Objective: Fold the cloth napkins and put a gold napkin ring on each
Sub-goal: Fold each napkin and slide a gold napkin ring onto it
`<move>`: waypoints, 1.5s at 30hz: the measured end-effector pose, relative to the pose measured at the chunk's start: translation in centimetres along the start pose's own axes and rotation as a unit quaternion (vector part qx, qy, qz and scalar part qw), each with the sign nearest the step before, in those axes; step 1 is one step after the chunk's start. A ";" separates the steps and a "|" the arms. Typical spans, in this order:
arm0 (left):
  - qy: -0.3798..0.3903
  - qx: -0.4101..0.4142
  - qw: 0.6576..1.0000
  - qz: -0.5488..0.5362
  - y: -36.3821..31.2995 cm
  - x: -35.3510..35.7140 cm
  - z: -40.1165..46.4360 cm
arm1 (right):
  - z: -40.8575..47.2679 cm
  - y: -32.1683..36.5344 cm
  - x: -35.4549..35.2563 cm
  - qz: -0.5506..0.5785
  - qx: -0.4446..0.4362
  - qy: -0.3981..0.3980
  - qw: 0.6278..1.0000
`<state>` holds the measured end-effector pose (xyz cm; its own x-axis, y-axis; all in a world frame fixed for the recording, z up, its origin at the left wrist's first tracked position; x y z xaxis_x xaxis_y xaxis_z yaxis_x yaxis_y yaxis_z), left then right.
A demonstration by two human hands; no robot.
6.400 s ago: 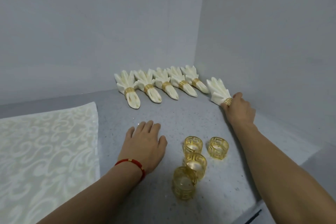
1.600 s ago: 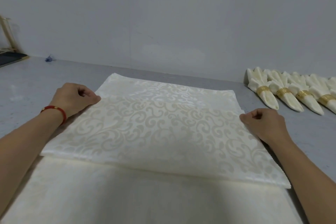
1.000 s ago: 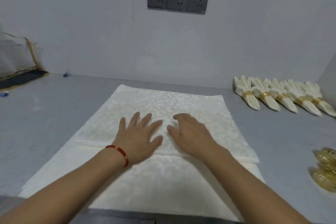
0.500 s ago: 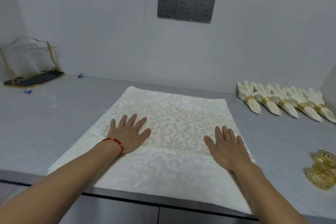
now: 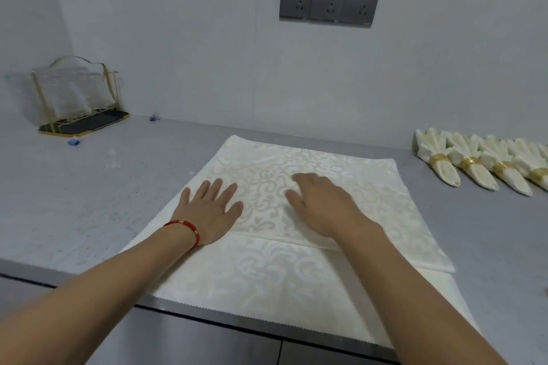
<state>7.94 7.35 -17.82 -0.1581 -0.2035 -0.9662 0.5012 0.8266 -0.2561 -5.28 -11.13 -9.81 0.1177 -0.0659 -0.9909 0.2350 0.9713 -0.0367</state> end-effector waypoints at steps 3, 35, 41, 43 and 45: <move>0.002 -0.009 1.000 -0.004 0.1 -0.1 0.2 | 2.4 4.3 1.6 0.034 -0.071 -0.012 0.997; -0.264 0.140 0.936 -0.185 -2.4 -10.2 4.6 | 2.1 1.3 3.0 0.394 -0.012 -0.108 0.913; -0.262 0.196 0.908 -0.262 -8.9 -6.3 -3.4 | 1.9 1.4 3.0 0.591 0.044 -0.014 0.806; -0.229 0.189 0.902 -0.314 -10.2 -4.7 -5.2 | 1.7 1.1 3.0 0.561 0.048 0.001 0.826; -0.207 0.169 0.904 -0.334 -10.5 -3.6 -6.6 | 1.3 0.6 3.2 0.514 0.061 0.011 0.856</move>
<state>-2.33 2.90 -11.43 -0.2248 -0.8340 -0.5039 0.6542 0.2541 -0.7124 -3.55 -11.06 -12.81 0.3057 0.8140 -0.4939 0.1178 0.4824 0.8680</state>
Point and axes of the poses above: each hand's wrist, its own z-axis towards the middle knuckle, its own x-axis out of the palm, y = z × x, the point moved 7 cm from there along z, towards the middle knuckle, and after that the axes turned 10 degrees about -z, right-handed, at the moved point
